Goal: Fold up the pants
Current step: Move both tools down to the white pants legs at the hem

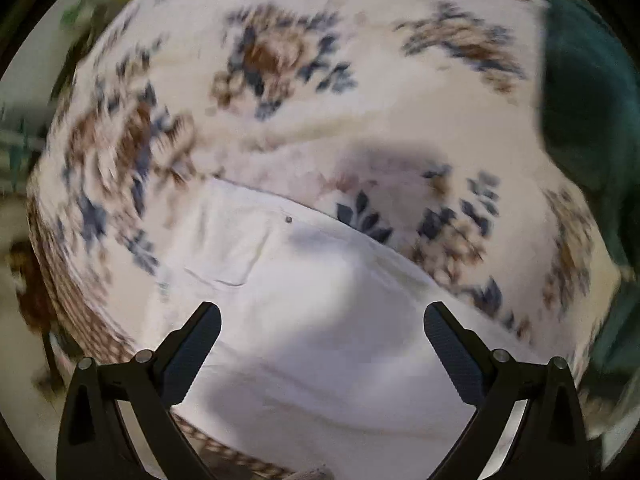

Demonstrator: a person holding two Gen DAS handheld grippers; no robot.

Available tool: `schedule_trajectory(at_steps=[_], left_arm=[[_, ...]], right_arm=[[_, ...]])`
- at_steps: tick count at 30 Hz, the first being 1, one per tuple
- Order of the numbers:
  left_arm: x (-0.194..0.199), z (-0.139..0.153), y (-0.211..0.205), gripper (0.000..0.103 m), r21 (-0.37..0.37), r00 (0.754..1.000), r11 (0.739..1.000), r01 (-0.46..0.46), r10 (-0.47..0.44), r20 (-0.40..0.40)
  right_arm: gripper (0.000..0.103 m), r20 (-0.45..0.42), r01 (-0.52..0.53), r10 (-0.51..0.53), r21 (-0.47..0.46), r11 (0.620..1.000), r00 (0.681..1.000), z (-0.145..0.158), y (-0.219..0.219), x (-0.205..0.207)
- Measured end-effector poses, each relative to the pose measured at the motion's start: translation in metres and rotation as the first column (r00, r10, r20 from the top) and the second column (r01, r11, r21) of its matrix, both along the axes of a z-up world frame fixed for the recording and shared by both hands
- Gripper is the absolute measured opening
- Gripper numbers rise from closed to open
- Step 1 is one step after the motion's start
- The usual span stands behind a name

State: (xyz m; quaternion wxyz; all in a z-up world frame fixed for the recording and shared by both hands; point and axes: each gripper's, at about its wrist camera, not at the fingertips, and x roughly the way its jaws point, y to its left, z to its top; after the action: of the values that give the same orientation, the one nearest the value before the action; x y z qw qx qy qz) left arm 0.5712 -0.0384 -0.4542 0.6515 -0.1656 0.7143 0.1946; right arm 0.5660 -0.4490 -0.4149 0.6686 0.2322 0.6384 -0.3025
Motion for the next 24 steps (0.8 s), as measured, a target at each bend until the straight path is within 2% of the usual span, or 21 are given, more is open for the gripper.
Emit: schedule_trajectory(at_steps=[4, 8, 12, 15, 17, 18, 20, 22, 23, 24], left_arm=[[0.028, -0.062, 0.01, 0.103, -0.017, 0.989, 0.991, -0.135, 0.133, -0.068], [0.037, -0.111, 0.018, 0.103, 0.005, 0.96, 0.971, -0.239, 0.237, -0.15], [0.037, -0.133, 0.017, 0.103, 0.052, 0.94, 0.957, -0.284, 0.288, -0.18], [0.039, -0.139, 0.009, 0.103, 0.079, 0.946, 0.963, -0.258, 0.269, -0.182], [0.037, -0.135, 0.004, 0.101, 0.078, 0.951, 0.963, -0.26, 0.269, -0.153], [0.036, -0.131, 0.003, 0.097, 0.073, 0.954, 0.962, -0.263, 0.271, -0.127], [0.025, -0.117, 0.002, 0.079, 0.075, 0.957, 0.959, -0.272, 0.277, -0.079], [0.013, -0.097, 0.005, 0.04, 0.055, 0.95, 0.949, -0.31, 0.311, -0.015], [0.009, -0.089, 0.006, 0.029, 0.031, 0.947, 0.946, -0.321, 0.321, 0.015], [0.004, -0.082, 0.007, 0.023, -0.001, 0.944, 0.945, -0.328, 0.328, 0.034]], right_arm=[[0.103, -0.053, 0.068, -0.067, 0.007, 0.998, 0.996, -0.068, -0.043, 0.023], [0.103, -0.107, 0.163, -0.158, 0.041, 0.986, 0.982, -0.119, -0.079, 0.03], [0.103, -0.15, 0.226, -0.216, 0.052, 0.973, 0.965, -0.155, -0.11, 0.033], [0.103, -0.181, 0.266, -0.251, 0.058, 0.962, 0.951, -0.178, -0.124, 0.033], [0.103, -0.196, 0.287, -0.27, 0.066, 0.956, 0.943, -0.192, -0.132, 0.032], [0.103, -0.202, 0.288, -0.269, 0.069, 0.955, 0.942, -0.196, -0.134, 0.032], [0.1, -0.205, 0.292, -0.271, 0.084, 0.953, 0.941, -0.204, -0.137, 0.031], [0.094, -0.199, 0.297, -0.273, 0.103, 0.949, 0.941, -0.207, -0.139, 0.026], [0.092, -0.19, 0.297, -0.272, 0.119, 0.947, 0.943, -0.208, -0.14, 0.023], [0.082, -0.186, 0.287, -0.261, 0.126, 0.95, 0.947, -0.209, -0.14, 0.022]])
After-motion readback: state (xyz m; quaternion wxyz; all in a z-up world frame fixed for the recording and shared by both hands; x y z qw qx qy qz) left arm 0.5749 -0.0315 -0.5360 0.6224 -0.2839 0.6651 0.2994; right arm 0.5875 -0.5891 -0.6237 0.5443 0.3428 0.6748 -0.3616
